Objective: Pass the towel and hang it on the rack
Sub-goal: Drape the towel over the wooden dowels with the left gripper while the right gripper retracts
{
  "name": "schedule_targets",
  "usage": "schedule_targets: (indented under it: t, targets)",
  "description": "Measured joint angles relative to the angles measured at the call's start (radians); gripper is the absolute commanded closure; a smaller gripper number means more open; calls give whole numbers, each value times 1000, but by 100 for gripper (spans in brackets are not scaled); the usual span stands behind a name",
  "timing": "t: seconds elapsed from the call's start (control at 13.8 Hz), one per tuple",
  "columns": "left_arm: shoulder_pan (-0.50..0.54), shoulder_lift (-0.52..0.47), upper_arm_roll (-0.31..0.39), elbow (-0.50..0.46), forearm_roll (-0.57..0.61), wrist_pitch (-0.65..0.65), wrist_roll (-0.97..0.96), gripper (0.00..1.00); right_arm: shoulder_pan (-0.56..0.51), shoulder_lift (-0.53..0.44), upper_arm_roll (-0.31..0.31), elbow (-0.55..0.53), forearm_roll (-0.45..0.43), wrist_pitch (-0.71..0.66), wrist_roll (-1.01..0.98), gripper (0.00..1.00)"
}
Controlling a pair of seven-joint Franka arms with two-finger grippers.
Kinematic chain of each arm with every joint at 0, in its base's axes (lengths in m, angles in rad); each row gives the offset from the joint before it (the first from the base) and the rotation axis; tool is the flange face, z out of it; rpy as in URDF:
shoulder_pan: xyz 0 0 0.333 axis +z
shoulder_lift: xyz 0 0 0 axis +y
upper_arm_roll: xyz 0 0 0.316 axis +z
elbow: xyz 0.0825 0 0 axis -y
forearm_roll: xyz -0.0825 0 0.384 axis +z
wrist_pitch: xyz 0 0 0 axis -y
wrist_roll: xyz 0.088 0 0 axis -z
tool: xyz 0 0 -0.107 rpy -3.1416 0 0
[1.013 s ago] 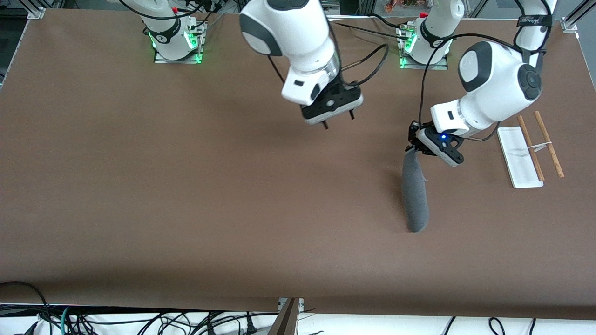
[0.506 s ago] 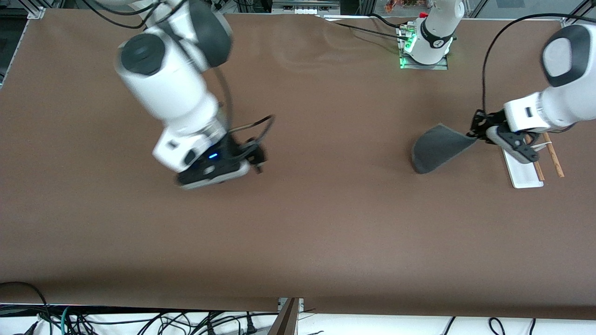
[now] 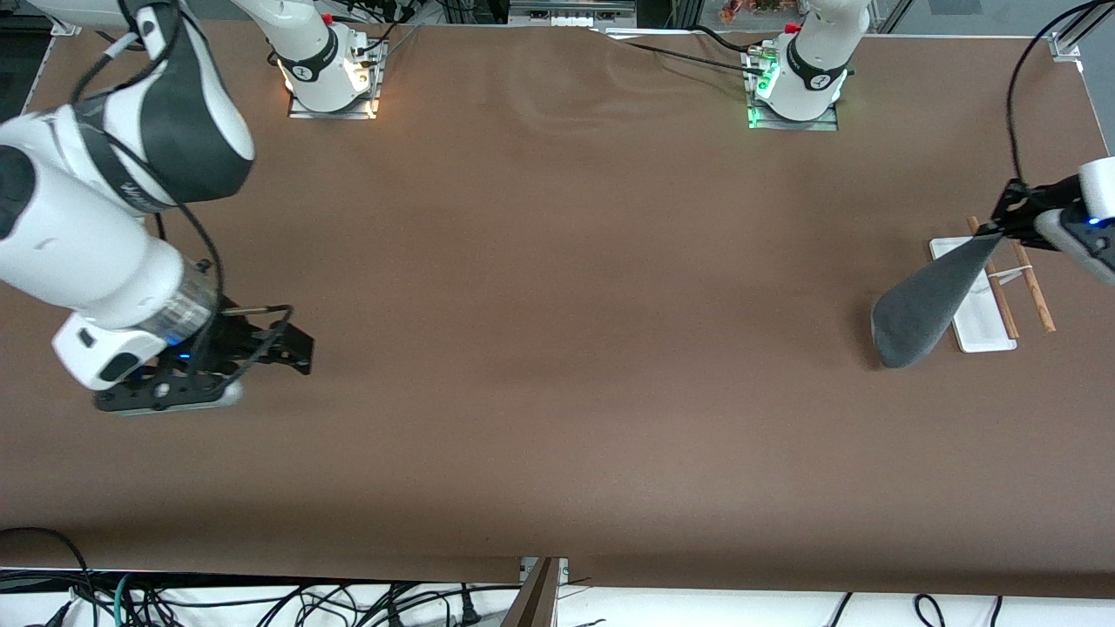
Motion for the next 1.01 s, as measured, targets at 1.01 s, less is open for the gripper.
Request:
schedule_targets:
  t: [1.01]
  targets:
    - [380, 380, 4, 258, 149, 41, 496, 100, -140, -446, -124, -555, 0, -27, -145, 0]
